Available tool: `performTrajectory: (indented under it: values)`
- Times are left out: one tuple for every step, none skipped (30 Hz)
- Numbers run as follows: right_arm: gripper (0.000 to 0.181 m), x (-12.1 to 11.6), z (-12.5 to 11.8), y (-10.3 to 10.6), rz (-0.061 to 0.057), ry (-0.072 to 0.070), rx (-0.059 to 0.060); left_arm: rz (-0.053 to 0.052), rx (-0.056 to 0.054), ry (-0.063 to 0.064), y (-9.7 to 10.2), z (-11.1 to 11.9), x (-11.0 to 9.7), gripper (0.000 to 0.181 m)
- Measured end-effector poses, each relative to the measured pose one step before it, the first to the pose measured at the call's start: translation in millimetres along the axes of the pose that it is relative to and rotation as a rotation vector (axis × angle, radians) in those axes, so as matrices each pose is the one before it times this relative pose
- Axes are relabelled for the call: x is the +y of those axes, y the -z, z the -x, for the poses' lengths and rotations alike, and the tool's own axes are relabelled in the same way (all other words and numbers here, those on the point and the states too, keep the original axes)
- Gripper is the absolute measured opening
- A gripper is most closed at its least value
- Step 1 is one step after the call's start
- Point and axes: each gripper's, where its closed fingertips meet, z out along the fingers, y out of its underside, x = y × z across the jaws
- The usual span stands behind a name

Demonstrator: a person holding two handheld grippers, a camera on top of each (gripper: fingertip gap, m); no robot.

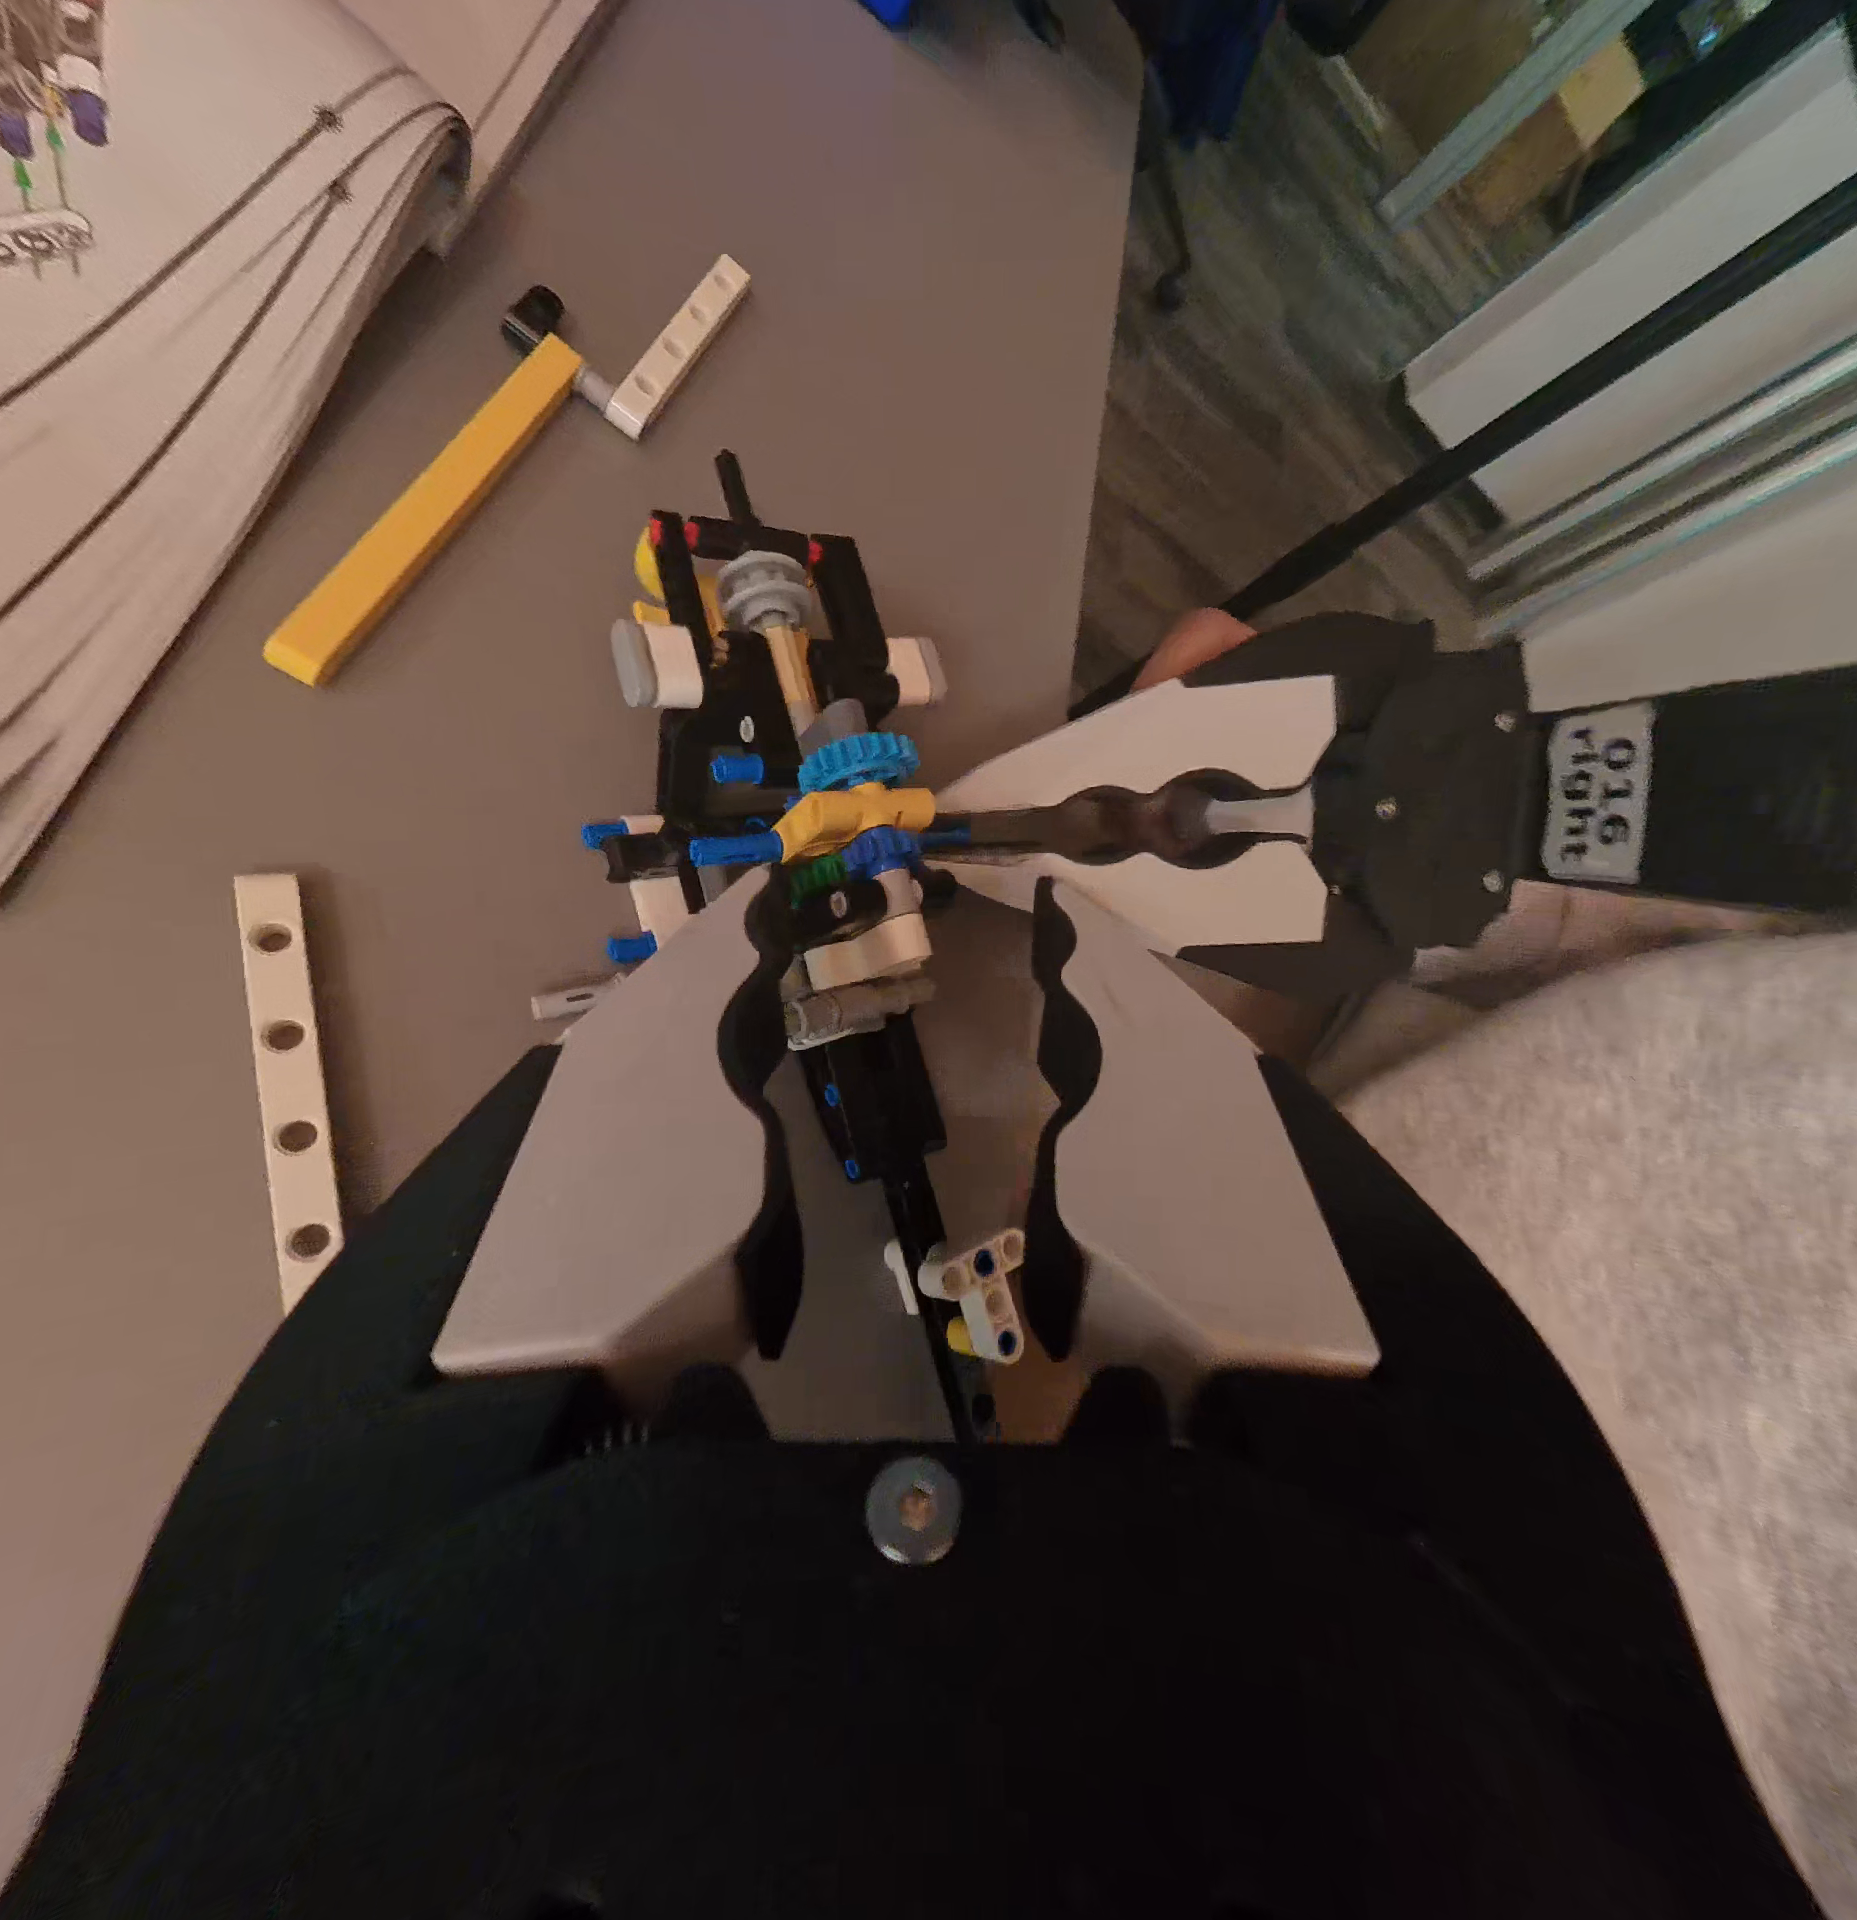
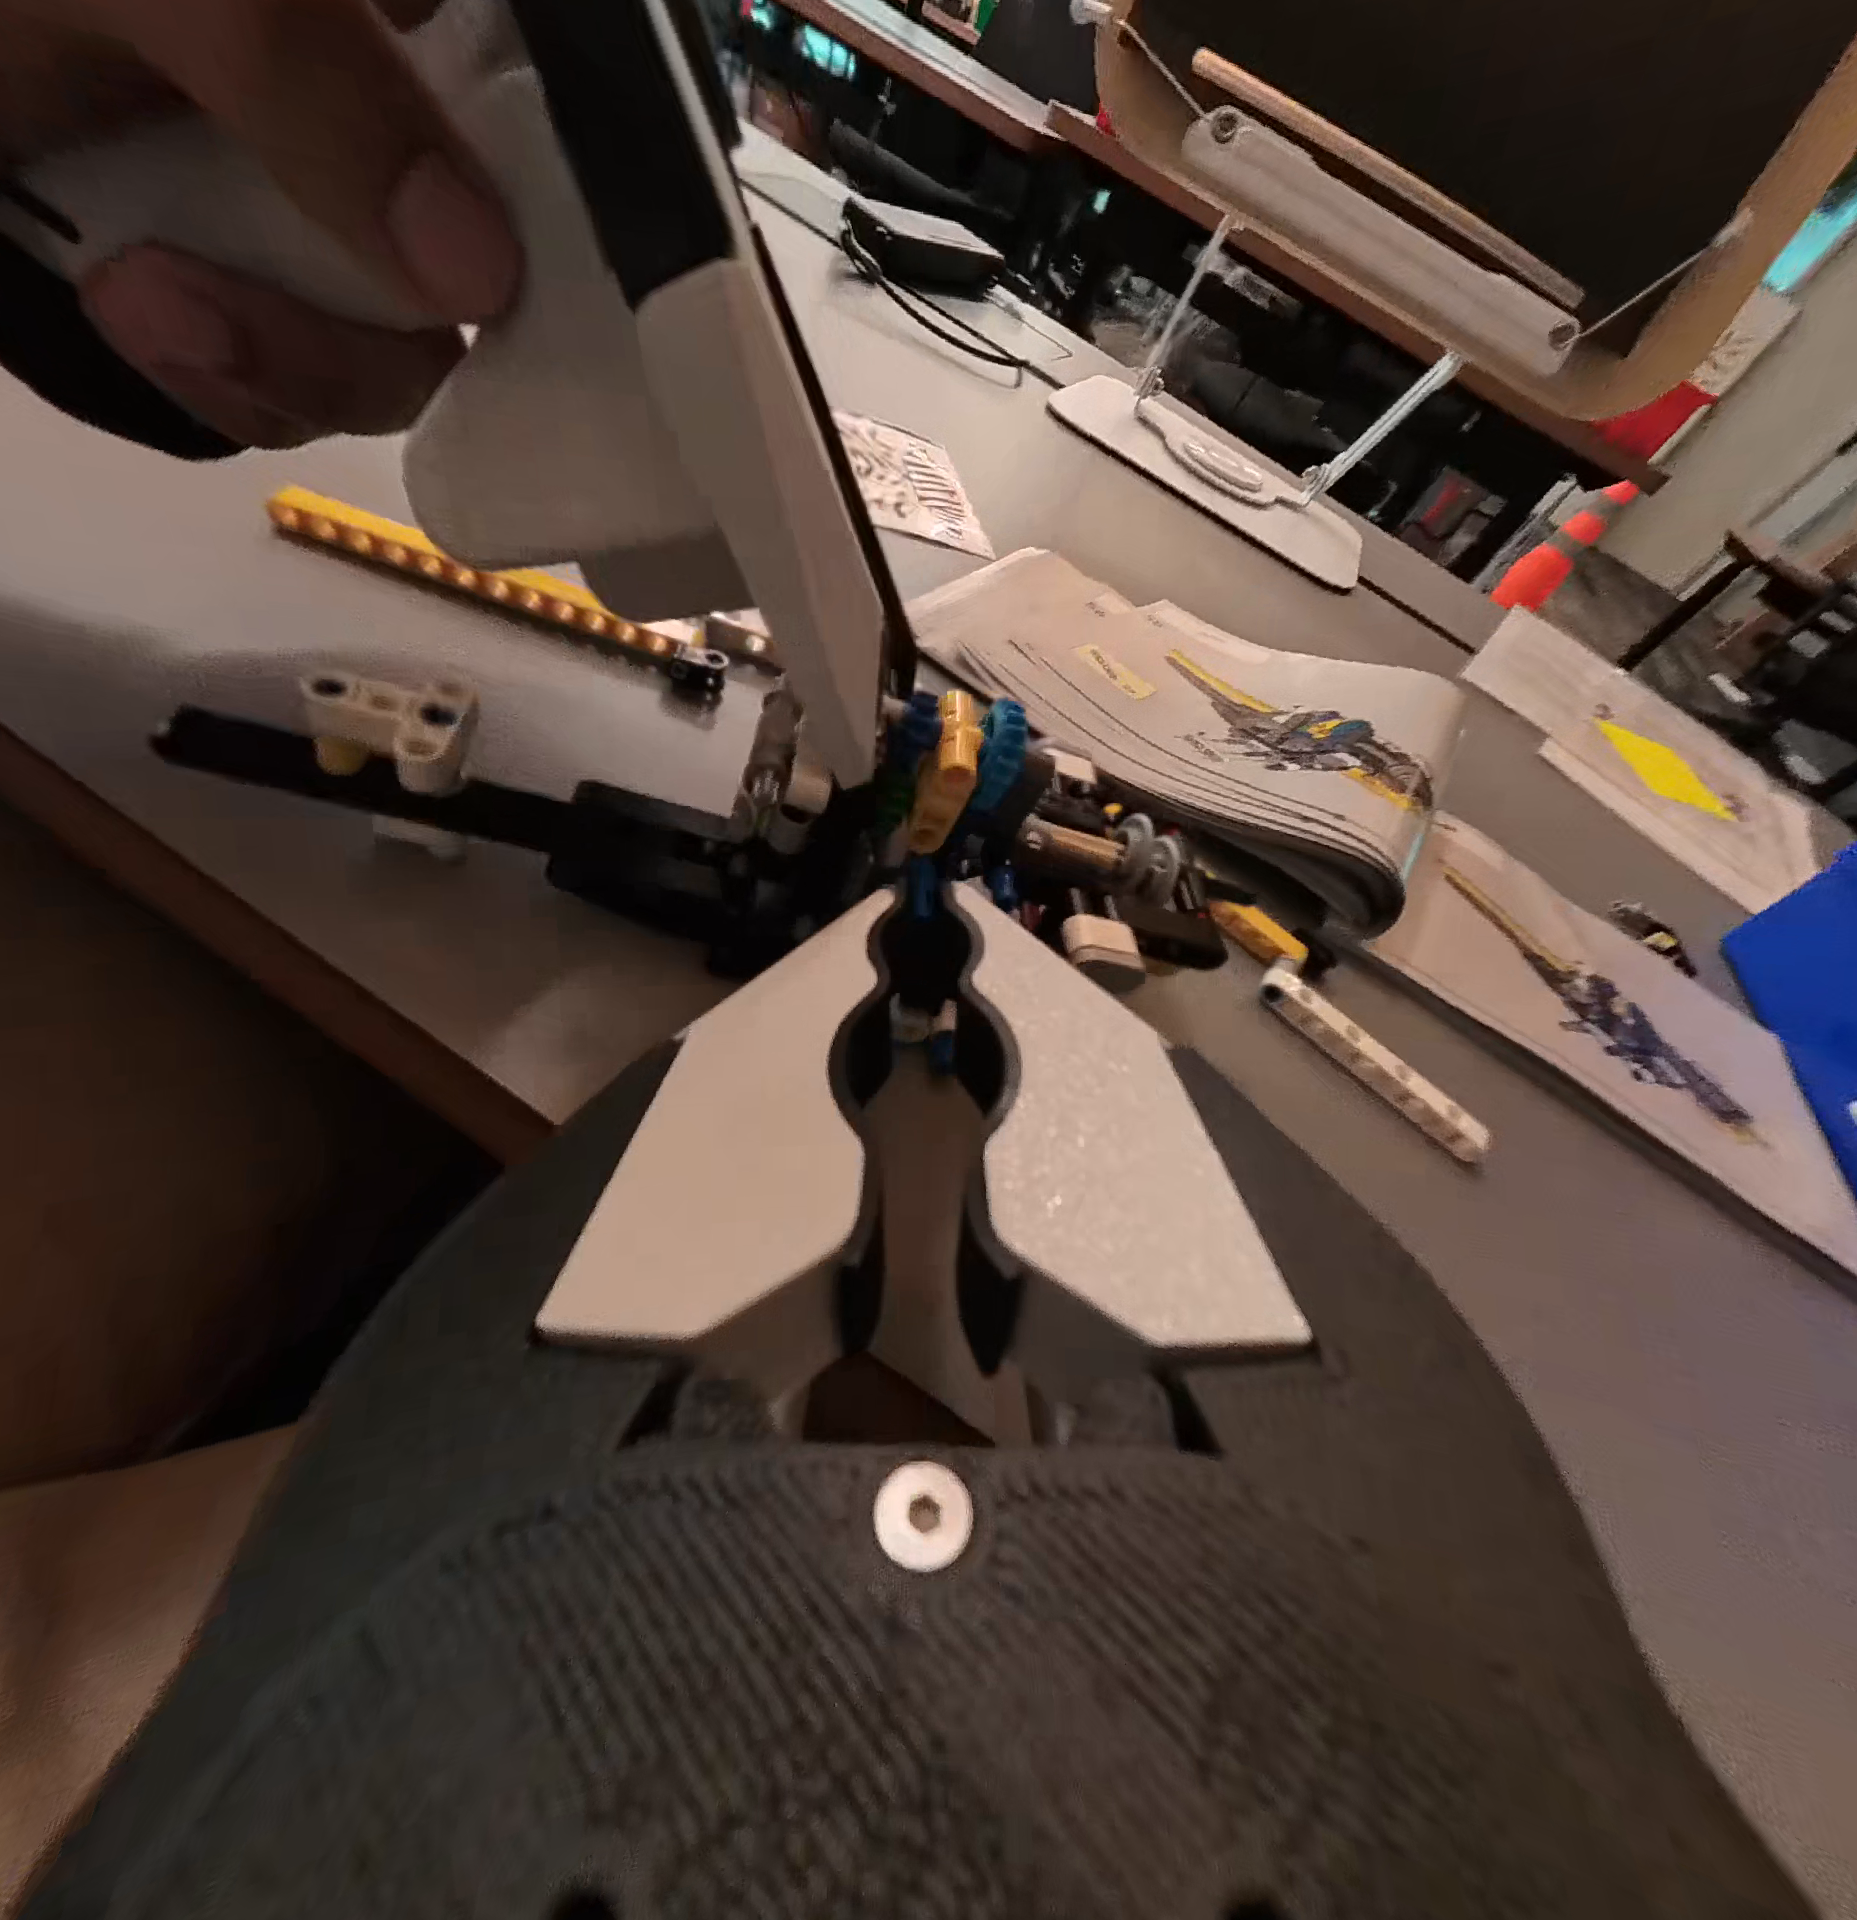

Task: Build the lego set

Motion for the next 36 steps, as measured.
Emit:
performTrajectory:
  values:
    - [0.001,-0.48,1.29,0.51,-0.0096,-0.0257,-0.0205,-0.0072,0.0127,0.0084,1.74,-0.83,-0.90,0.045]
    - [0.001,-0.25,0.96,0.20,-0.0099,-0.0282,-0.0180,-0.0198,-0.0004,0.0050,1.82,1.05,-2.70,0.046]
    - [0.001,-0.04,1.03,-0.13,-0.0083,-0.0285,-0.0192,-0.0208,-0.0092,0.0022,1.56,2.01,-2.80,0.048]
    - [0.001,0.33,-0.99,0.16,-0.0031,-0.0310,-0.0086,-0.0122,-0.0073,-0.0002,1.00,1.40,-1.47,0.048]
    - [0.002,-0.12,-0.74,0.57,-0.0037,-0.0311,-0.0132,0.0012,-0.0008,-0.0031,0.28,0.03,0.42,0.049]
    - [0.003,-0.37,-0.99,0.91,-0.0059,-0.0310,-0.0140,0.0008,-0.0073,-0.0026,0.16,0.69,0.33,0.051]
    - [0.003,-1.61,-1.18,1.56,-0.0151,-0.0320,-0.0113,-0.0048,-0.0105,-0.0027,0.14,0.90,-0.42,0.051]
    - [0.003,-2.02,-0.92,1.95,-0.0155,-0.0328,-0.0105,-0.0090,-0.0141,-0.0035,0.42,1.12,-1.05,0.052]
    - [0.003,-1.37,-0.39,1.65,-0.0107,-0.0294,-0.0103,-0.0127,-0.0153,-0.0044,0.12,0.98,-1.47,0.054]
    - [0.003,-0.68,0.04,1.21,-0.0059,-0.0230,-0.0083,-0.0061,-0.0190,-0.0049,-0.13,1.53,-0.38,0.056]
    - [0.003,0.21,0.12,0.71,-0.0019,-0.0166,-0.0052,0.0059,-0.0182,-0.0034,-0.57,1.39,1.38,0.056]
    - [0.003,0.92,-0.04,0.22,0.0002,-0.0106,-0.0015,0.0152,-0.0096,0.0001,-1.54,0.31,2.99,0.056]
    - [0.002,0.67,0.25,-0.26,-0.0007,-0.0054,-0.0006,0.0222,-0.0020,0.0050,-2.17,-0.50,4.30,0.055]
    - [0.002,-0.63,0.65,-0.25,-0.0063,-0.0035,-0.0014,0.0223,-0.0031,0.0086,-2.43,0.05,4.27,0.049]
    - [0.002,-1.49,1.10,-0.44,-0.0087,-0.0024,-0.0026,0.0106,0.0007,0.0093,-2.23,-0.39,2.51,0.045]
    - [0.002,-0.80,0.23,-0.76,-0.0018,0.0009,0.0035,-0.0054,0.0011,0.0077,-1.27,-0.45,-0.36,0.044]
    - [0.002,0.38,-0.45,-1.21,0.0045,0.0097,0.0071,-0.0076,0.0019,0.0052,-0.46,-0.39,-1.03,0.042]
    - [0.002,1.21,0.20,-1.48,0.0086,0.0129,0.0018,0.0013,-0.0009,0.0070,-0.65,0.34,0.01,0.041]
    - [0.002,0.13,0.60,-0.88,-0.0013,0.0048,-0.0017,0.0035,-0.0060,0.0032,-0.29,1.28,0.55,0.040]
    - [0.002,-0.56,0.39,-0.28,-0.0074,-0.0054,-0.0021,-0.0006,-0.0008,-0.0014,0.05,0.29,0.11,0.039]
    - [0.002,0.45,-0.14,-0.27,-0.0011,-0.0096,-0.0027,-0.0008,0.0001,0.0022,0.08,0.30,-0.05,0.039]
    - [0.002,1.47,-0.52,-0.53,0.0035,-0.0104,-0.0025,-0.0006,0.0016,0.0035,-0.04,0.04,-0.02,0.039]
    - [0.002,2.46,-0.37,-0.77,0.0080,-0.0112,-0.0044,-0.0007,0.0012,0.0036,-0.19,0.13,-0.04,0.039]
    - [0.002,1.41,0.28,-0.62,0.0003,-0.0126,-0.0074,0.0006,-0.0004,-0.0005,-0.21,0.24,0.21,0.039]
    - [0.002,0.26,0.09,-0.12,-0.0056,-0.0137,-0.0048,-0.0001,0.0014,0.0005,-0.13,-0.13,0.10,0.039]
    - [0.002,-0.14,-0.18,0.03,-0.0057,-0.0097,-0.0039,-0.0009,0.0014,-0.0009,-0.18,-0.03,0.00,0.040]
    - [0.002,-0.24,0.05,-0.02,-0.0040,-0.0057,-0.0052,-0.0007,0.0017,-0.0015,-0.01,0.00,0.15,0.040]
    - [0.002,-0.93,0.23,0.09,-0.0064,-0.0060,-0.0056,0.0003,0.0017,-0.0001,-0.01,-0.10,0.05,0.040]
    - [0.002,-0.53,0.73,-0.28,-0.0025,-0.0079,-0.0079,0.0005,0.0009,-0.0024,0.12,0.06,0.14,0.040]
    - [0.002,-0.29,0.08,-0.04,-0.0010,-0.0062,-0.0029,-0.0004,0.0014,0.0005,0.11,0.01,0.03,0.040]
    - [0.002,-0.02,-0.29,0.14,0.0005,0.0008,0.0004,-0.0008,0.0016,0.0006,-0.05,0.02,-0.02,0.040]
    - [0.002,0.65,-0.10,-0.35,0.0032,0.0031,0.0005,-0.0017,0.0009,-0.0018,0.06,0.10,-0.16,0.039]
    - [0.002,-0.16,-0.05,-0.19,-0.0018,0.0002,0.0009,-0.0008,0.0023,-0.0017,0.08,0.03,0.14,0.039]
    - [0.002,0.06,-0.17,-0.11,-0.0008,-0.0013,0.0002,-0.0009,0.0026,-0.0002,0.05,0.03,-0.03,0.040]
    - [0.002,-0.32,-0.06,0.15,-0.0027,-0.0021,-0.0006,-0.0009,0.0029,0.0024,0.02,-0.06,0.00,0.039]
    - [0.002,-0.03,0.02,0.08,-0.0020,0.0001,-0.0010,-0.0005,0.0019,0.0022,0.01,-0.04,-0.02,0.039]
